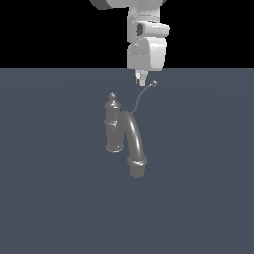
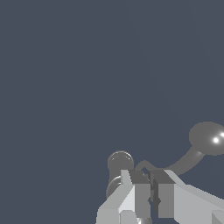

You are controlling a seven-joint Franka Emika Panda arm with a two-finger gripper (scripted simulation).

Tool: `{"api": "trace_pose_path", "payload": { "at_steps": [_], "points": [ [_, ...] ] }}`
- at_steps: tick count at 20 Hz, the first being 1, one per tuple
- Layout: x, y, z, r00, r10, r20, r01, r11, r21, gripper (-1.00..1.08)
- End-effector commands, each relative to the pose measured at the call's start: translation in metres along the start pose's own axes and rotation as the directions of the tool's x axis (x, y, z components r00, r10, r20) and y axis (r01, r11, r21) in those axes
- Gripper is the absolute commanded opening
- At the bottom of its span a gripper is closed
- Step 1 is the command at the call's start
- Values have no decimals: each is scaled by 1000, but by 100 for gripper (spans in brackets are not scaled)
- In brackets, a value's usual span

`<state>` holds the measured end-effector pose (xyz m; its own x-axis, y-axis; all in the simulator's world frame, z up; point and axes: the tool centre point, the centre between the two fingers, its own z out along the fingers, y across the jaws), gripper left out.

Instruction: Turn on the faucet by rotating a designated handle.

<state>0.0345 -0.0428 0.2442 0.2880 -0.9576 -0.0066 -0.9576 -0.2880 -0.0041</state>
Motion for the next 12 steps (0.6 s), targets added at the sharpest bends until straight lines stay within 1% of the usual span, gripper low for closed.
{"api": "trace_pose_path", "payload": {
  "at_steps": [1, 12],
  "points": [
    [5, -6, 1, 1000, 8, -1, -8, 1000, -1, -100],
    [14, -34, 2, 1000, 24, -4, -24, 1000, -3, -100]
  ]
}}
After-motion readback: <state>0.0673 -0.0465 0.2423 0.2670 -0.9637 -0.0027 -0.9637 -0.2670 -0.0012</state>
